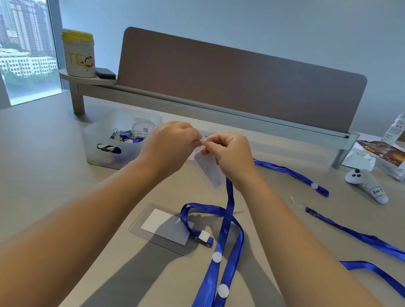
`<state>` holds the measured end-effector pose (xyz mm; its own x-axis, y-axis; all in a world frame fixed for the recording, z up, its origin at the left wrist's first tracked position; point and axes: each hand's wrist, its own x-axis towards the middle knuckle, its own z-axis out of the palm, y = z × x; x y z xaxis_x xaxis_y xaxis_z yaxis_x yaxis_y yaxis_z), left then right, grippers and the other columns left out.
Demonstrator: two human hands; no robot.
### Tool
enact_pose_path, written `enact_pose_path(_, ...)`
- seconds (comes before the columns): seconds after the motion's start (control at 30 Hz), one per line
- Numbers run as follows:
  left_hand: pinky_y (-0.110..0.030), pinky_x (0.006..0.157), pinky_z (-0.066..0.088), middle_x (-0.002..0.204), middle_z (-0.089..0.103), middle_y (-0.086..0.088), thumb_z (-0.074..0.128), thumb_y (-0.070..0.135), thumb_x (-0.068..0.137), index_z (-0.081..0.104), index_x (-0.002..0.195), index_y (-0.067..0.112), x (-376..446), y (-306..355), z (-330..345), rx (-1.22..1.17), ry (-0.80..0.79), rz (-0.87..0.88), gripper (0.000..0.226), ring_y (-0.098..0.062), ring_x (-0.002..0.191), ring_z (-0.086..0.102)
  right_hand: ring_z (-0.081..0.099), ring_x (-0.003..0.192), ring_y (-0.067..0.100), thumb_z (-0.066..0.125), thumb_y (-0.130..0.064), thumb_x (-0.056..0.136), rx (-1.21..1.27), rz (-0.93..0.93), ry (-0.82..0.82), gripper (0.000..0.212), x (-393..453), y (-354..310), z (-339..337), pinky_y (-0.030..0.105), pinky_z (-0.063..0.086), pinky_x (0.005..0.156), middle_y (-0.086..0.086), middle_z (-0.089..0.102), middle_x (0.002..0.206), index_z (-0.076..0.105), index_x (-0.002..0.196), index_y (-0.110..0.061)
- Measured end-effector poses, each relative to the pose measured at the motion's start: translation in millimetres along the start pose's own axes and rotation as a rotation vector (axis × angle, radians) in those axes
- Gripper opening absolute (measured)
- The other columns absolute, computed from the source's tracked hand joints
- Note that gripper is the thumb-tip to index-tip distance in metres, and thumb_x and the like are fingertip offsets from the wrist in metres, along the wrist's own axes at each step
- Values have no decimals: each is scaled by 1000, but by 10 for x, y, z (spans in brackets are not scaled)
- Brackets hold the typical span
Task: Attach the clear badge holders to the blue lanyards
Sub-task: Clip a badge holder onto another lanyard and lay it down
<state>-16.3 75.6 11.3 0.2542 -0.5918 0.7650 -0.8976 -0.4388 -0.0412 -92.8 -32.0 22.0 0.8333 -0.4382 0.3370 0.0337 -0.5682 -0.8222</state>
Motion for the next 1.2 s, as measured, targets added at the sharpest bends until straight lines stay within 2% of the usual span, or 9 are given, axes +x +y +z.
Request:
enact_pose_path(0.1, -33, 45, 54, 59, 72, -16, 81, 2, 56, 69, 66, 0, 56, 7, -52, 57, 10, 72, 16, -30, 49, 65, 52, 82, 18, 49, -9, 90, -56, -46, 35, 24, -10, -21, 5, 36, 46, 75, 21, 70, 98, 68, 96, 5)
enact_pose_path(0.2, -30, 42, 54, 57, 71, -13, 85, 6, 51, 69, 64, 2, 80, 17, -68, 139, -40, 149, 22, -27, 47, 65, 52, 80, 19, 49, -7, 89, -95, -65, 54, 23, -1, -30, 2, 44, 50, 82, 23, 69, 95, 67, 94, 6)
enact_pose_path(0.4, -25, 41, 53, 53, 69, -13, 86, 9, 49, 66, 61, 1, 73, 9, -60, 208, -76, 218, 24, -24, 43, 62, 52, 72, 18, 49, -11, 90, -87, -42, 4, 24, 14, -28, 25, 42, 51, 80, -6, 51, 62, 66, 95, 5)
enact_pose_path(0.67, -22, 42, 52, 50, 67, -12, 85, 7, 49, 66, 58, 1, -10, -19, -36, 200, -95, 257, 22, -21, 41, 60, 43, 60, 8, 52, -13, 90, -39, 56, -109, 27, 2, -36, 44, 33, 42, 73, 11, 56, 77, 68, 95, 8)
enact_pose_path(0.8, -27, 42, 52, 52, 68, -15, 75, 5, 63, 64, 59, -1, -35, -15, 0, 95, -36, 136, 13, -25, 42, 61, 47, 73, 20, 53, -11, 88, -19, 58, -67, 26, 9, -42, 72, 34, 42, 72, 19, 57, 80, 67, 93, 10)
enact_pose_path(0.9, -27, 47, 51, 53, 68, -17, 59, 10, 70, 65, 61, -2, -31, -9, 27, -28, -4, -3, 15, -27, 44, 61, 46, 66, 16, 52, -9, 88, -10, 35, -36, 25, 19, -43, 107, 34, 42, 69, 13, 56, 77, 67, 90, 11)
enact_pose_path(1.03, -17, 59, 38, 63, 70, -21, 52, 12, 75, 67, 70, -6, -17, -1, 43, -191, 2, -147, 24, -26, 53, 59, 45, 63, 13, 52, -11, 88, -20, 19, 5, 24, 46, -29, 134, 31, 42, 64, 11, 57, 77, 67, 89, 8)
enact_pose_path(1.1, -11, 56, 30, 73, 71, -23, 47, 16, 79, 67, 77, -7, -20, 12, 41, -266, 21, -221, 31, -24, 61, 55, 47, 65, 15, 52, -12, 89, -14, 8, 2, 24, 47, -30, 138, 28, 42, 61, 12, 57, 79, 67, 90, 7)
enact_pose_path(1.2, -21, 59, 35, 87, 70, -24, 50, 15, 86, 67, 87, -6, -22, 30, 70, -351, 70, -325, 27, -21, 72, 51, 49, 74, 21, 52, -12, 89, -7, -10, -2, 24, 45, -32, 138, 26, 41, 60, 16, 58, 80, 66, 92, 8)
